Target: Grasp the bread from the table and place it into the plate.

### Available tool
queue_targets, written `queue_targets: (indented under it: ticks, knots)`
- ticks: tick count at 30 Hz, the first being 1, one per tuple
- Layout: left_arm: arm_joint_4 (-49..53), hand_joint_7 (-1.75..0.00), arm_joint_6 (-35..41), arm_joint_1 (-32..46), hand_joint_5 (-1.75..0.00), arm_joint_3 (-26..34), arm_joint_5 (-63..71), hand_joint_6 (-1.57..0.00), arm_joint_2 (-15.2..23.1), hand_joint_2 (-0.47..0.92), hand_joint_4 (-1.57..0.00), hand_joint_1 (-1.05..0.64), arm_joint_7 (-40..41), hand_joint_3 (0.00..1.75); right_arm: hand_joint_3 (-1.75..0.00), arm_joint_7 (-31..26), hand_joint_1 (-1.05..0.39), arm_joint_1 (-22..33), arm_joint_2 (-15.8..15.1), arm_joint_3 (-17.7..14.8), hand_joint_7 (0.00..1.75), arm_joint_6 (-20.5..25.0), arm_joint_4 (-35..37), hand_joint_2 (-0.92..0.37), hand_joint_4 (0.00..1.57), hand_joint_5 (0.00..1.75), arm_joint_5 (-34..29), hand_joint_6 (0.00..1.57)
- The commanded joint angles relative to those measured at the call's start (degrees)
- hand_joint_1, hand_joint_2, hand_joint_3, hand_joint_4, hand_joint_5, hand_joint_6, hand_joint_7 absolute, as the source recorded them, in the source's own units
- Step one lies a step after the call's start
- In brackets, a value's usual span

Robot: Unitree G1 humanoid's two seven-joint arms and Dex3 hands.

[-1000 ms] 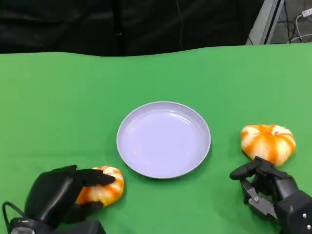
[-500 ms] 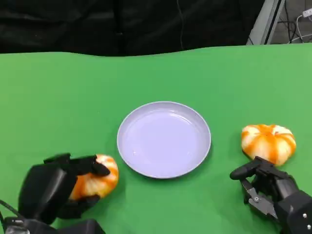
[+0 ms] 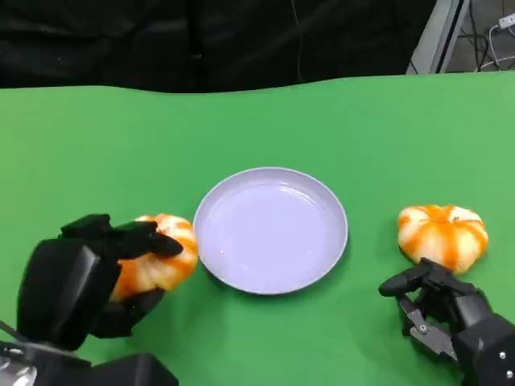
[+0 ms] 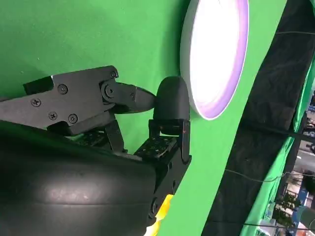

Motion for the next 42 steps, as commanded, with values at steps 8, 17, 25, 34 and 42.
queue_targets:
  ticks: [8, 17, 25, 34, 42]
  knots:
    - [1.3, -0.73, -3.3, -2.2, -1.24, 0.3, -0.3, -1.16, -0.2, 0.38, -1.1, -0.06, 0.2, 1.16, -0.43, 0.0, -0.29, 0.1, -0.5, 0.0, 1.18, 0.7, 1.3, -0.92, 0.67, 1.75, 0.1, 0.74]
    - [10.3, -0.89, -7.6, -9.3, -1.43, -3.2, 1.3, -1.05, -2.0, 0.46, -0.98, -0.1, 2.4, 1.04, -0.43, -0.9, -0.3, 0.4, -0.2, 0.4, 1.18, 1.1, 0.6, -0.92, 0.68, 1.75, -0.3, 0.74]
    - [16.1, -1.11, -8.0, -15.5, -1.66, -6.2, 2.2, -0.94, -4.5, 0.51, -0.85, -0.1, 2.9, 0.99, -0.43, -1.1, -0.31, 0.6, -0.3, 0.8, 1.18, 0.5, 0.6, -0.92, 0.68, 1.75, -0.8, 0.75]
    - [22.1, -1.16, -9.2, -20.3, -1.66, -8.9, 1.6, -0.91, -6.5, 0.5, -0.85, -0.06, 2.4, 1.01, -0.42, -1.7, -0.31, 1.2, 0.1, 1.2, 1.19, 0.9, -0.3, -0.92, 0.67, 1.75, -0.8, 0.74]
    - [31.7, -1.36, -11.8, -26.6, -1.75, -12.9, 3.6, -0.79, -7.7, 0.55, -0.76, -0.09, 3.8, 0.92, -0.42, -2.1, -0.31, 1.6, 0.1, 1.8, 1.19, 2.0, -1.4, -0.92, 0.66, 1.75, -1.0, 0.74]
